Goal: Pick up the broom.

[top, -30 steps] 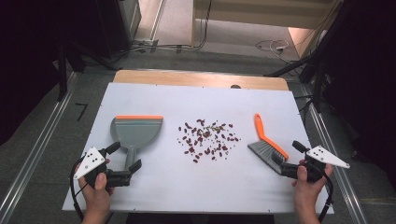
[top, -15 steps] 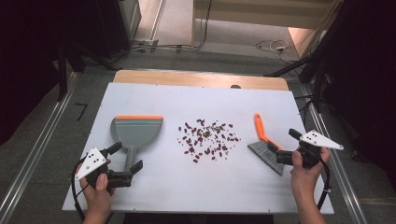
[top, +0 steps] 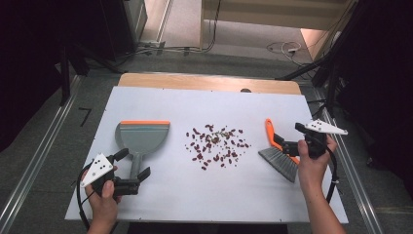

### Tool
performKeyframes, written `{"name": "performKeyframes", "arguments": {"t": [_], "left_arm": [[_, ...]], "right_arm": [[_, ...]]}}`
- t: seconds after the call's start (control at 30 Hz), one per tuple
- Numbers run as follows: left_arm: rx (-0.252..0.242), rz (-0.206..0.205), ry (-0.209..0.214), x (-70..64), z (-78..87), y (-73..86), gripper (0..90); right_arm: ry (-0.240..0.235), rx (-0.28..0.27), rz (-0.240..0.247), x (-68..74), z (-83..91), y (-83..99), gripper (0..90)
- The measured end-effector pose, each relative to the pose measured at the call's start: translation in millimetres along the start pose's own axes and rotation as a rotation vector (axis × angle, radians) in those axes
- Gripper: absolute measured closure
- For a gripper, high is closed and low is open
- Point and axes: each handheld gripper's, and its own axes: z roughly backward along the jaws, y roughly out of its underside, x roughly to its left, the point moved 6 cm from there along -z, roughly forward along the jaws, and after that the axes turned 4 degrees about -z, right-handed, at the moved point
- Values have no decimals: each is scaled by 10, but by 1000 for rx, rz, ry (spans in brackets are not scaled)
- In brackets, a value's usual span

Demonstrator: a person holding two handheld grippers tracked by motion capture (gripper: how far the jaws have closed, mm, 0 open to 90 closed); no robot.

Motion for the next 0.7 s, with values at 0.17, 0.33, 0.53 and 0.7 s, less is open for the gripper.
{"name": "performKeyframes", "arguments": {"t": [0.17,0.33,0.53,0.7], "left_arm": [[-4,2,0,-2,2,-3,2],[3,3,10,-10,-5,2,2],[2,3,11,-7,-5,3,2],[2,3,10,-7,-10,5,2]], "right_arm": [[43,42,27,-16,-116,-96,0],[86,128,35,-100,-272,-89,0],[85,273,8,-199,-467,53,12],[54,363,-14,-224,-568,130,63]]}}
